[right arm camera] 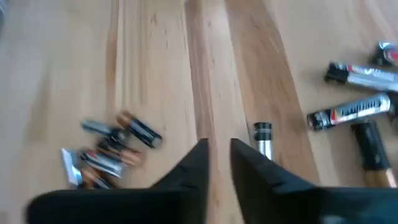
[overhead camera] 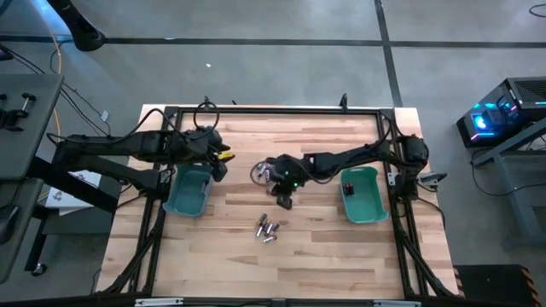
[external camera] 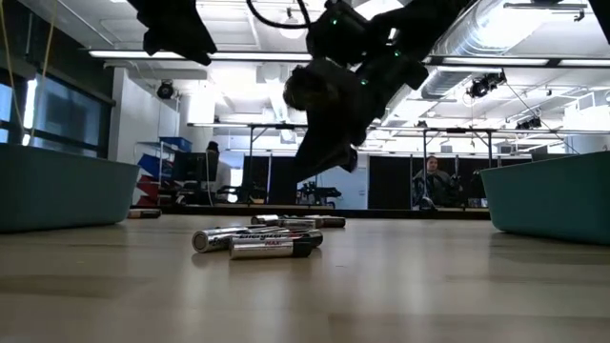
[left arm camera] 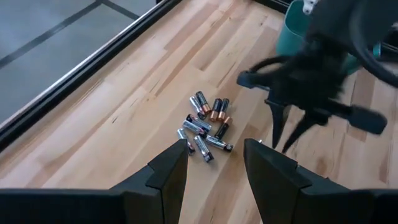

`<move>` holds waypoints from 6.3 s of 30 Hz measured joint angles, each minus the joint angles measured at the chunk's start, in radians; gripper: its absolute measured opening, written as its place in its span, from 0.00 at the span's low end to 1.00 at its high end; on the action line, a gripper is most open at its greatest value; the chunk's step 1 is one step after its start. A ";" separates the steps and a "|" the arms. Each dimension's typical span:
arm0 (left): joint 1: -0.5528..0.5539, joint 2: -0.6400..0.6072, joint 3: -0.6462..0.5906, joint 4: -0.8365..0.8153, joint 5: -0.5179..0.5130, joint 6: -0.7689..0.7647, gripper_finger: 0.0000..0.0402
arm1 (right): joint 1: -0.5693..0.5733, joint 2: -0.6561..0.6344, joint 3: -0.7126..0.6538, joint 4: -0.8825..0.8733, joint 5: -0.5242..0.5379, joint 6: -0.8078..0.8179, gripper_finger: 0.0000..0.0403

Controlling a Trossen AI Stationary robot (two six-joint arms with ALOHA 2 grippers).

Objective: Sort batteries
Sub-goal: Put the silver battery into the blue bin

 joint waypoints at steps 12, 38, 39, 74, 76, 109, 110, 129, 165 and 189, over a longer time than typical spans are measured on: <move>-0.027 0.000 -0.001 0.002 -0.004 -0.193 0.37 | 0.081 0.127 0.000 0.022 0.217 0.008 0.46; -0.058 0.000 -0.002 0.031 -0.014 -0.203 0.37 | -0.075 0.058 -0.003 -0.133 0.222 -0.145 0.60; -0.058 0.000 -0.002 0.031 -0.014 -0.203 0.37 | -0.081 0.060 -0.002 -0.123 0.216 -0.157 0.60; -0.059 0.045 -0.010 0.088 0.116 0.032 0.37 | 0.002 -0.078 0.056 -0.221 0.041 -0.081 0.06; -0.059 0.082 -0.010 0.122 0.172 0.066 0.37 | -0.001 -0.110 0.101 -0.258 0.042 -0.072 0.06; -0.045 0.359 -0.011 0.397 0.274 0.149 0.21 | 0.000 -0.095 0.319 -0.385 0.091 -0.081 0.06; -0.045 0.359 -0.011 0.396 0.276 0.152 0.18 | 0.000 -0.095 0.319 -0.385 0.089 -0.085 0.06; -0.046 0.359 -0.010 0.389 0.303 0.241 0.32 | 0.007 -0.096 0.319 -0.374 0.100 -0.074 0.06; -0.024 0.117 -0.011 0.251 0.116 0.096 0.10 | 0.006 -0.316 -0.311 0.634 0.081 0.360 0.36; -0.010 0.029 -0.009 0.890 0.262 0.093 0.10 | 0.000 -0.310 0.087 0.777 0.227 -0.002 0.36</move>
